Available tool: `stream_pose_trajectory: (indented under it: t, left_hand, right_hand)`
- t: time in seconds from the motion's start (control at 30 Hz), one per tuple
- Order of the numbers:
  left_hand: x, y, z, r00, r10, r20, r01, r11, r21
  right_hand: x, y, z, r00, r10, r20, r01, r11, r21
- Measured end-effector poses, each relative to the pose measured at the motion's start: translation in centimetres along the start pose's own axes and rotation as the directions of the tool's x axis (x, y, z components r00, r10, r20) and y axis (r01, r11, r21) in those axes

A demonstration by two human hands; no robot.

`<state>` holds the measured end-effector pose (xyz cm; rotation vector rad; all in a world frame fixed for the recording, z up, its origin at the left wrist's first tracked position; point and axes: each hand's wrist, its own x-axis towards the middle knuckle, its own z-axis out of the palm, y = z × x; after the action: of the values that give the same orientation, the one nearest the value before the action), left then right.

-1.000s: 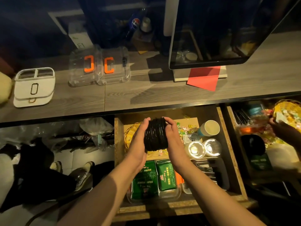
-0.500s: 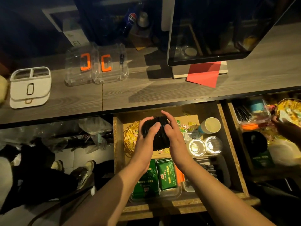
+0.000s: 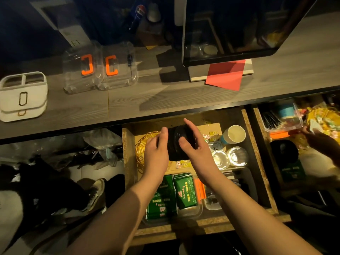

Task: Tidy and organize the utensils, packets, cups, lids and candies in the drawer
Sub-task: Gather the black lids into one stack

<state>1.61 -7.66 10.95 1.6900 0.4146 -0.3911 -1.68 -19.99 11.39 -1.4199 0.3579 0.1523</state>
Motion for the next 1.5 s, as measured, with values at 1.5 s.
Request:
stream_pose_trajectory:
  t: [1.5]
  left_hand:
    - [10.0,-13.4,5.8,0.929,-0.268,0.257,0.150,0.905,0.399]
  right_hand:
    - [12.8,19.0,-8.6,0.645,0.755,0.120,0.409,-0.208,-0.889]
